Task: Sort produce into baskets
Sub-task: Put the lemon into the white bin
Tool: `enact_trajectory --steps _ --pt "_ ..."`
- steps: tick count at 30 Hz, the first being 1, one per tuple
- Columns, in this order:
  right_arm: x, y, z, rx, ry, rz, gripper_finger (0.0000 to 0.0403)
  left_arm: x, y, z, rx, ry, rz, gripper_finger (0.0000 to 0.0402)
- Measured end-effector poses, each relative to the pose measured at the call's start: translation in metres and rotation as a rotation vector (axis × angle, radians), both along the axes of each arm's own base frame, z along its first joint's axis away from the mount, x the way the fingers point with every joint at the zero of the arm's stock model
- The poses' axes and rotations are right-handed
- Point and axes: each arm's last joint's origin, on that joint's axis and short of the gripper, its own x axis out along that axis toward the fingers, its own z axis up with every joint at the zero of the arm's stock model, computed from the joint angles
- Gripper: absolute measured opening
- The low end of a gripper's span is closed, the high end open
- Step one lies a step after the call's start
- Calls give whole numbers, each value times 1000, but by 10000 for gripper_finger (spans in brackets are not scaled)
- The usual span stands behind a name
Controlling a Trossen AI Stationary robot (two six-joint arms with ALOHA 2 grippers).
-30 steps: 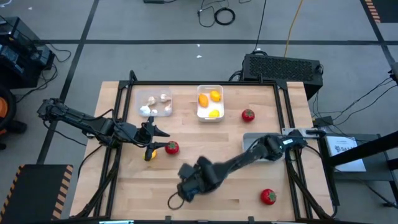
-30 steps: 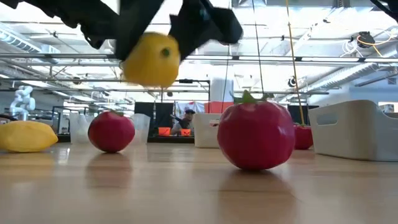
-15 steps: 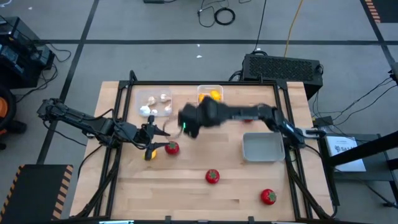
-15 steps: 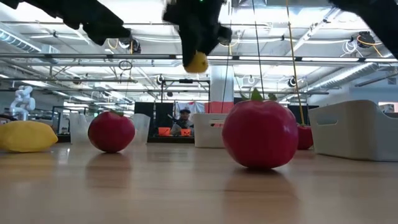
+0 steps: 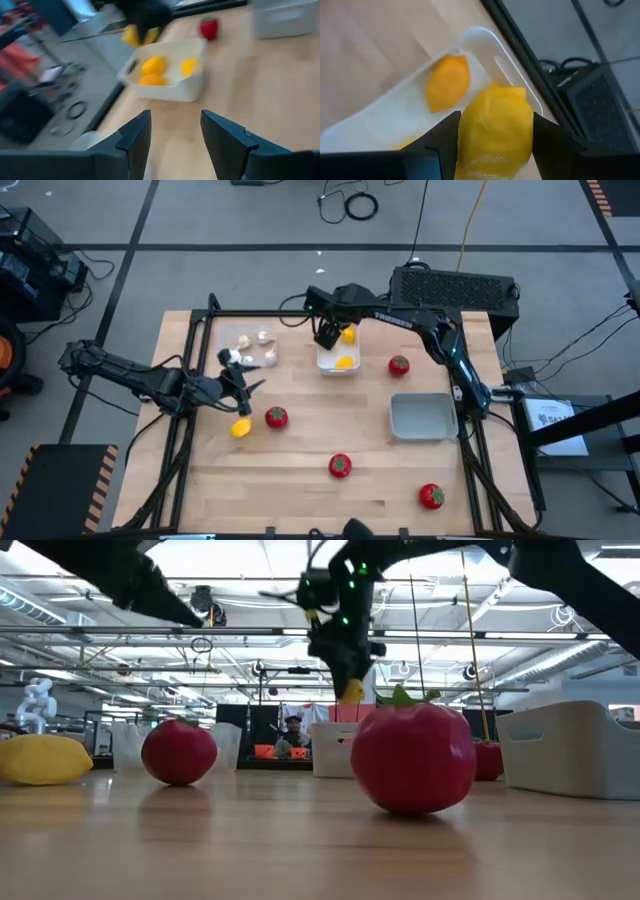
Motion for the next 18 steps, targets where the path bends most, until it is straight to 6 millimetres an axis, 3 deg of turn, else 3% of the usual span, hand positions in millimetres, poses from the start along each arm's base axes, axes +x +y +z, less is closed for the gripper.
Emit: enact_trajectory --steps 5,9,13,18 --pt "-7 -13 -30 113 26 12 196 -11 15 1 18 8 128 180" --pt "-9 -16 -48 124 42 19 196 -20 27 -17 4 21 181 180" --pt "-7 -17 -53 127 26 19 197 -25 37 -28 -39 -8 198 180" --pt "-6 -14 -54 193 0 60 212 -25 42 -26 -102 -40 142 180"
